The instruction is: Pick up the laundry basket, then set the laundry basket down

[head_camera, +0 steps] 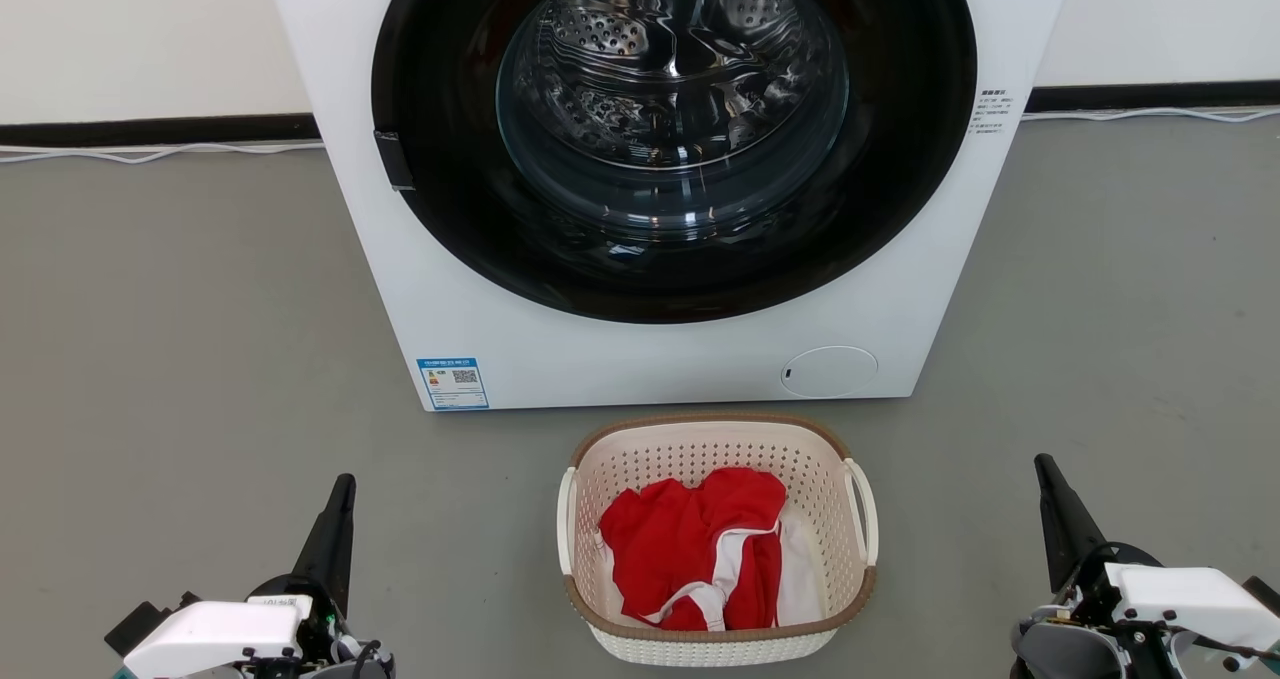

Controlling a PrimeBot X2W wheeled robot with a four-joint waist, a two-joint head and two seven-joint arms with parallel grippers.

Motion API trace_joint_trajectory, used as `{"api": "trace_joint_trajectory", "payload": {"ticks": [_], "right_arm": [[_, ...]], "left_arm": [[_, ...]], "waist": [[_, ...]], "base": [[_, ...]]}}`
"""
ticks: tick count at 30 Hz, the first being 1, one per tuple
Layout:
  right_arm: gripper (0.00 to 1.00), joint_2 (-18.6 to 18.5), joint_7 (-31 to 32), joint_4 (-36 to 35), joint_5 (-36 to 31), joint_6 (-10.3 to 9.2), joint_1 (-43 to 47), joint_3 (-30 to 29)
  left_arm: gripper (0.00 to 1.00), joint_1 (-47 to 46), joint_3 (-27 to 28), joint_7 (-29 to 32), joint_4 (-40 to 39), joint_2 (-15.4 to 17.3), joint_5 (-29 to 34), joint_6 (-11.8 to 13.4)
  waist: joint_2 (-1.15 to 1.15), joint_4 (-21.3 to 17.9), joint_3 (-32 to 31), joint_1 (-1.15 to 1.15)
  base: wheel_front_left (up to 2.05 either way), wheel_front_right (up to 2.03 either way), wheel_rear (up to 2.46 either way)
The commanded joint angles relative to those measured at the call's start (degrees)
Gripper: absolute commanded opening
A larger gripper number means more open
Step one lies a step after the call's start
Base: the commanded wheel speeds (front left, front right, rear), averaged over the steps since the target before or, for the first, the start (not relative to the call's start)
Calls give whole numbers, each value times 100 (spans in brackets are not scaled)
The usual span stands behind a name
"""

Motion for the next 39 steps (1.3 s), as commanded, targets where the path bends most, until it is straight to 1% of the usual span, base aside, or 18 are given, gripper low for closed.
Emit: {"api": "trace_joint_trajectory", "payload": {"ticks": [1, 39], "right_arm": [[0, -60, 43, -168, 38, 41, -235, 110], [0, -60, 43, -168, 38, 41, -235, 110]], "left_arm": [[0, -319, 175, 36, -166, 77, -3, -82], [0, -319, 175, 36, -166, 77, -3, -82]], "waist": [[0, 0, 0, 0], [0, 0, 0, 0]], "base": [[0, 0, 0], [0, 0, 0]]}}
